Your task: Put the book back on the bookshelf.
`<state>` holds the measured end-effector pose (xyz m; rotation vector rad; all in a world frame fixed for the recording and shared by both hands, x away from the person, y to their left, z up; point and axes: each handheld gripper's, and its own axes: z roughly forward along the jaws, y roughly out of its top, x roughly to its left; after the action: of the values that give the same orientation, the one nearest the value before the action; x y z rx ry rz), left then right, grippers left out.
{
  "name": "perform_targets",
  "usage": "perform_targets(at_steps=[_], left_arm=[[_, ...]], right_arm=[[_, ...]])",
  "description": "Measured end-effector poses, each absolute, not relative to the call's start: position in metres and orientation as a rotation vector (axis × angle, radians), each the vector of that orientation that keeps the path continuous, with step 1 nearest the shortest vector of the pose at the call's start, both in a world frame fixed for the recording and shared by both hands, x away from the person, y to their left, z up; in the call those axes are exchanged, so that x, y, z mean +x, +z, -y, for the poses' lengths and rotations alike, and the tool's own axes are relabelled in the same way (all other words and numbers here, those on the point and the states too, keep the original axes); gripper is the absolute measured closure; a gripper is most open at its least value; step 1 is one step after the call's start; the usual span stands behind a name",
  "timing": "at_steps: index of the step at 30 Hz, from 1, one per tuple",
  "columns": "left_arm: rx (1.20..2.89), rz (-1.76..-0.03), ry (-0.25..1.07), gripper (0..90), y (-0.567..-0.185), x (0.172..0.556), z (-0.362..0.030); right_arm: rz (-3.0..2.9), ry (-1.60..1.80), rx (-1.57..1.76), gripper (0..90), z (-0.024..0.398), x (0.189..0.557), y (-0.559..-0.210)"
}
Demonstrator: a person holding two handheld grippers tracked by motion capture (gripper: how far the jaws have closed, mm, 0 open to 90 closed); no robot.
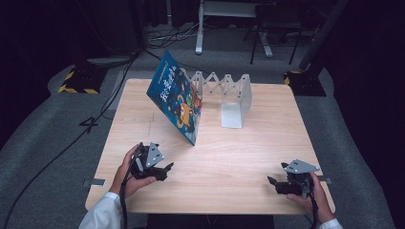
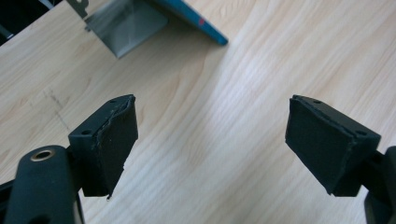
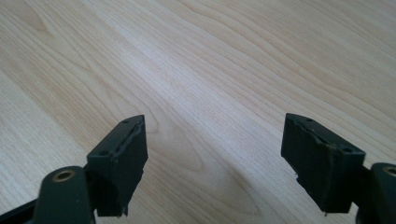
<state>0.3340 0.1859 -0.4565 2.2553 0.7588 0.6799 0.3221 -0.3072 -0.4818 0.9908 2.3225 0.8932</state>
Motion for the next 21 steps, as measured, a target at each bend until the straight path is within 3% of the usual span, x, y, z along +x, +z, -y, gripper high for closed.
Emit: perform_targets(at_steps=[21], left_arm=[[2.279, -0.921, 0.653, 16.5, -0.481, 0.311, -0.234]], right_arm=[[-2.219, 0.902, 1.148, 23.7, 0.356, 0.311, -0.493]])
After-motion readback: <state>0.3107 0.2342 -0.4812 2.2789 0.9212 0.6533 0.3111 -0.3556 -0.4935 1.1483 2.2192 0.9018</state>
